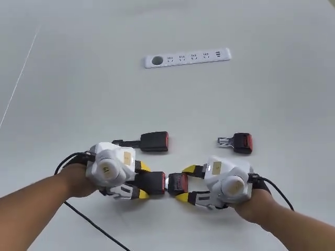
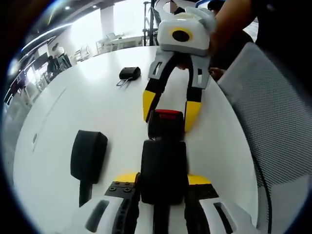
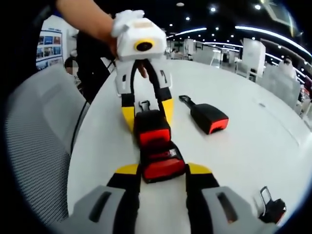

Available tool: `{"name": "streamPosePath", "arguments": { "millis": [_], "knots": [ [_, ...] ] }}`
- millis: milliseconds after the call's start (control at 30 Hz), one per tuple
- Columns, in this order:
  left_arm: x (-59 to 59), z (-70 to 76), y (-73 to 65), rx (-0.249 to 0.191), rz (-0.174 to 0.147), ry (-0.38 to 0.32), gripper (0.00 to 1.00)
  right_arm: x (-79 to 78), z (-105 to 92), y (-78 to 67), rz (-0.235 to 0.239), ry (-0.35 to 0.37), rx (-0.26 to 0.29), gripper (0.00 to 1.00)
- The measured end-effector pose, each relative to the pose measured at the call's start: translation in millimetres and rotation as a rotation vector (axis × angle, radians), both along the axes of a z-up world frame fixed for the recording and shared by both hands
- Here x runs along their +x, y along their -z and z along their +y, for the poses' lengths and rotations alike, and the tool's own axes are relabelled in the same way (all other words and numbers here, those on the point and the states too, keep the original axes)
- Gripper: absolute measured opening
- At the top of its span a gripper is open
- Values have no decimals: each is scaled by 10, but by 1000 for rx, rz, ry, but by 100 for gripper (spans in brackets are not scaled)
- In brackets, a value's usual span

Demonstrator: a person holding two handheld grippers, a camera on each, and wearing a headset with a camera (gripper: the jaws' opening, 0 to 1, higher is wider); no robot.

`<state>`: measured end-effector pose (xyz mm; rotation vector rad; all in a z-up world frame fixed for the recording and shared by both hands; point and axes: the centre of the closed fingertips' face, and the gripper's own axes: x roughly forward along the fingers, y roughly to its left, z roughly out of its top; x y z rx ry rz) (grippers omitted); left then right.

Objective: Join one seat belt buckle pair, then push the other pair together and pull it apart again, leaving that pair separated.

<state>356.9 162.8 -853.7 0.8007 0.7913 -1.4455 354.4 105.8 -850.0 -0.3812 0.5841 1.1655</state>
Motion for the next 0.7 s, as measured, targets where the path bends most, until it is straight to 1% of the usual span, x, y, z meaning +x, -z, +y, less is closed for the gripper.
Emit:
{"name": "streamPosePath", "arguments": {
  "millis": [33, 67, 100, 133, 167, 200, 233, 267, 300, 333, 367, 400, 433, 467, 567, 600, 667, 700],
  "knots": [
    [29, -10, -9, 11, -28, -2, 39, -15, 8, -40, 59, 50, 38, 37],
    [55, -34, -38, 14, -58, 1, 42, -23, 0, -52, 99, 75, 50, 38],
    [31, -57, -68, 0, -45, -6, 45, -37, -26, -47, 155, 103, 55, 44],
    [36, -89, -111, -30, -30, -40, 48, -26, -45, -59, 161, 113, 57, 49],
    [50, -115, -148, -47, -34, -62, 48, 2, -61, -104, 131, 103, 68, 52],
    [74, -125, -199, -58, -52, -68, 49, 24, -72, -147, 109, 105, 76, 54],
    [91, -132, -243, -63, -72, -73, 49, 28, -87, -205, 102, 109, 89, 57],
    [91, -134, -261, -64, -75, -79, 51, 42, -87, -244, 101, 115, 104, 65],
    [83, -148, -298, -76, -73, -86, 53, 67, -107, -279, 89, 123, 107, 72],
    [86, -159, -324, -87, -73, -93, 57, 97, -132, -303, 66, 129, 104, 77],
    [95, -166, -356, -99, -74, -108, 60, 124, -160, -334, 48, 133, 108, 80],
    [112, -163, -379, -104, -79, -123, 61, 137, -197, -358, 49, 141, 113, 79],
    [150, -169, -430, -123, -94, -145, 62, 156, -228, -368, 48, 149, 116, 79],
    [177, -175, -467, -138, -100, -162, 63, 175, -258, -376, 47, 157, 117, 81],
    [277, -164, -561, -174, -106, -230, 67, 252, -403, -378, 39, 193, 101, 90],
    [301, -162, -575, -181, -104, -242, 68, 265, -443, -388, 33, 197, 102, 89],
    [366, -148, -614, -184, -113, -273, 71, 303, -542, -389, 24, 209, 92, 90],
    [387, -147, -635, -188, -119, -274, 73, 322, -584, -393, 21, 217, 89, 91]
  ]
}}
